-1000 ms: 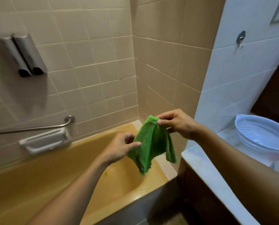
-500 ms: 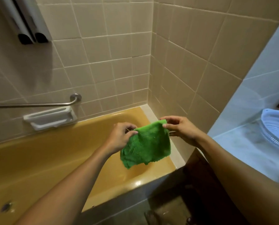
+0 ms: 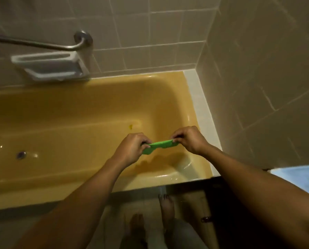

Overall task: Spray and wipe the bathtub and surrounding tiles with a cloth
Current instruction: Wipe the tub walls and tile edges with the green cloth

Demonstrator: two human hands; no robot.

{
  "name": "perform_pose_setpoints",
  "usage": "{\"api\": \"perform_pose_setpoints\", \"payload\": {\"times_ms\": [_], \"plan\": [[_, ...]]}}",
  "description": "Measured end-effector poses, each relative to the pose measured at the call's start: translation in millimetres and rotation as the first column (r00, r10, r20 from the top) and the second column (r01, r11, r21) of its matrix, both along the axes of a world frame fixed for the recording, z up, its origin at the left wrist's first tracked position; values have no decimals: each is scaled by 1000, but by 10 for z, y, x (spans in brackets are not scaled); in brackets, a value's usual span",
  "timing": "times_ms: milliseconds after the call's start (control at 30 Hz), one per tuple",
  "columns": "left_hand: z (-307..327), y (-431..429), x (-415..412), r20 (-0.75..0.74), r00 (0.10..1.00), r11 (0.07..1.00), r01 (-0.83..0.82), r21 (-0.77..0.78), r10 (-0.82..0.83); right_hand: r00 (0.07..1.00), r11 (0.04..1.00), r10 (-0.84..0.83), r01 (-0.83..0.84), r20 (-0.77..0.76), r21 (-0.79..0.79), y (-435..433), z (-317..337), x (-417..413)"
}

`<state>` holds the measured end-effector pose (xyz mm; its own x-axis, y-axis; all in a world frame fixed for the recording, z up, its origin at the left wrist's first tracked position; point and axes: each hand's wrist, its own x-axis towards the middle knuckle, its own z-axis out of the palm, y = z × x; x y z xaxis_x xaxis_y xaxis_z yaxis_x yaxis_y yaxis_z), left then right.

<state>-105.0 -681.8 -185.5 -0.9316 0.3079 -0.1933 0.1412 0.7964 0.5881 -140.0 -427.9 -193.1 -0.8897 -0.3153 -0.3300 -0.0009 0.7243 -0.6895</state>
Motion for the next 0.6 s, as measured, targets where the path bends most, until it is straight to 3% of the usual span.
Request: {"api": "perform_pose_setpoints", "payload": {"times_ms": [167,333,600], "plan": [[-1016,-39,233,121,991,997,-65,44,59,965,955,263,-263,16,138,-30,-902,47],[-1699,18,552,333,940,992,-101,73,71,915,895,388,-402,110,192,6,-1494,219],[-2118,17,597,396,912,980,-164,109,108,897,906,358,-401,259,133,-26,-1841,142]]}}
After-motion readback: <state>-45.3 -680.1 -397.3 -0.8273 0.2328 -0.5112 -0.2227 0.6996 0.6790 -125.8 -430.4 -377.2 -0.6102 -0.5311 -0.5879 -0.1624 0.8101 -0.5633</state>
